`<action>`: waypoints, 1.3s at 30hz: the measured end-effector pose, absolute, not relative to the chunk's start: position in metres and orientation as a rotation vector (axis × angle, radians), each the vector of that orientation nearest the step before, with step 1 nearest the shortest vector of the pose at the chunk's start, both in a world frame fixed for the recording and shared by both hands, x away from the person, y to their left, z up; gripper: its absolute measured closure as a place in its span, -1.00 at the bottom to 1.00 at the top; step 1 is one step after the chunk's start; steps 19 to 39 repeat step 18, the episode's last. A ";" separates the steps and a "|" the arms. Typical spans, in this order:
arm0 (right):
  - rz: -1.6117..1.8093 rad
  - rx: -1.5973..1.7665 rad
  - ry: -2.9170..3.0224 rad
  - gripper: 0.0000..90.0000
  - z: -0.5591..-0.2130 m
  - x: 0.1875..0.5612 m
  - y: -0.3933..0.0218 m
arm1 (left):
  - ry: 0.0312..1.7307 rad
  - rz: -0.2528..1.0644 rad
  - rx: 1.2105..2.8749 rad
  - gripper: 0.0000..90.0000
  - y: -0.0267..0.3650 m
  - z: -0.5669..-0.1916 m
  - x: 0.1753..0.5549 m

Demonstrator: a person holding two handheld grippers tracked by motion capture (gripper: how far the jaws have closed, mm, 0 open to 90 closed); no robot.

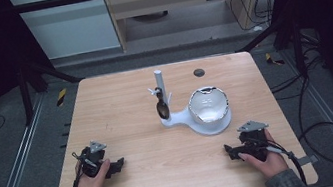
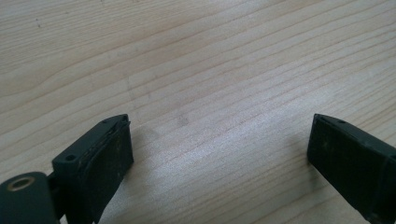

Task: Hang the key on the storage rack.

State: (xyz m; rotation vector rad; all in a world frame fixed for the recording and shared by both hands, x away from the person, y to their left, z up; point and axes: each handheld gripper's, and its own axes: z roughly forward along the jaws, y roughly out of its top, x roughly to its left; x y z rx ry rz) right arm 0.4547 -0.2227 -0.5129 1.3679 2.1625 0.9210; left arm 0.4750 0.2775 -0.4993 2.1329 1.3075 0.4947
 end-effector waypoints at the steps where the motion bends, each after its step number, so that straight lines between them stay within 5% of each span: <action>1: 0.920 1.367 2.162 -0.99 -0.513 0.455 -0.223 | 1.301 0.501 2.134 -0.88 0.277 -0.500 0.475; 39: 0.922 1.370 2.163 -0.99 -0.513 0.455 -0.223 | 1.259 0.553 2.070 -1.00 0.278 -0.508 0.470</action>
